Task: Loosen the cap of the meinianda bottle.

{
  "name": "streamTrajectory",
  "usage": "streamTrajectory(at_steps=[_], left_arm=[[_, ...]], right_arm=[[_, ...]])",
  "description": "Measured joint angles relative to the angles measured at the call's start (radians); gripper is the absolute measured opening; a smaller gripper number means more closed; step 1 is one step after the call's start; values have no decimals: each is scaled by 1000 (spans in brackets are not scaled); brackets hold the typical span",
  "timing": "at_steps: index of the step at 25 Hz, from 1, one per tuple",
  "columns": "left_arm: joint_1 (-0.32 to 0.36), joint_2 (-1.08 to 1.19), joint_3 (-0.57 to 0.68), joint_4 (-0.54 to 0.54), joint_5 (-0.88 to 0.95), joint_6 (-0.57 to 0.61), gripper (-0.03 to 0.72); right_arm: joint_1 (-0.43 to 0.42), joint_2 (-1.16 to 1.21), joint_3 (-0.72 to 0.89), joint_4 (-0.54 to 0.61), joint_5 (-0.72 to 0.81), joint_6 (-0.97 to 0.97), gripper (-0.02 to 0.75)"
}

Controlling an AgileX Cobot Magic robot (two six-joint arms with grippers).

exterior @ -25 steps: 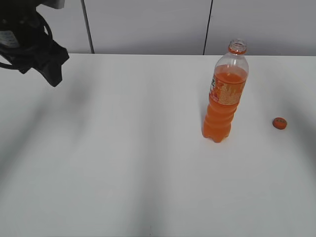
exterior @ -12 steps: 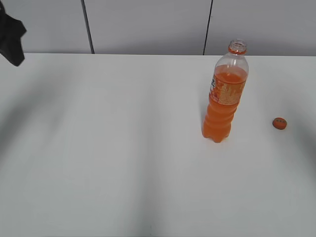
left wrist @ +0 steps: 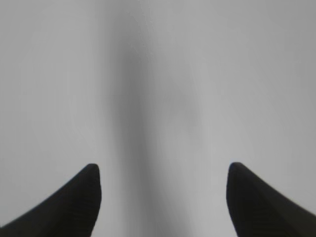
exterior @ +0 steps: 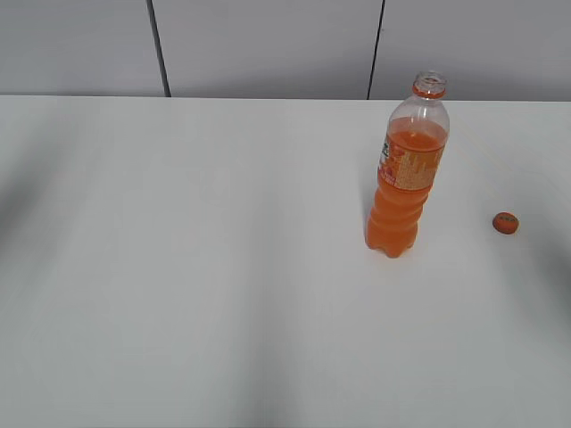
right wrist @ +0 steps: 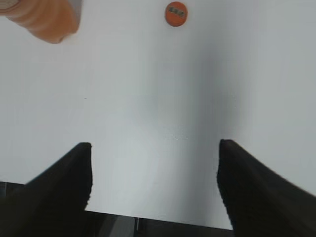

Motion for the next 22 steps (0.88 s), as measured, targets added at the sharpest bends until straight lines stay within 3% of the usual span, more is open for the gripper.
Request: streamTrajectory(at_steps=[16, 22], left_arm=[[0, -535, 611, -28, -65, 1, 484], [0, -788, 746, -40, -100, 1, 484]], right_arm=[[0, -326, 292, 9, -10, -16, 588], [0, -457, 366, 0, -6, -16, 588]])
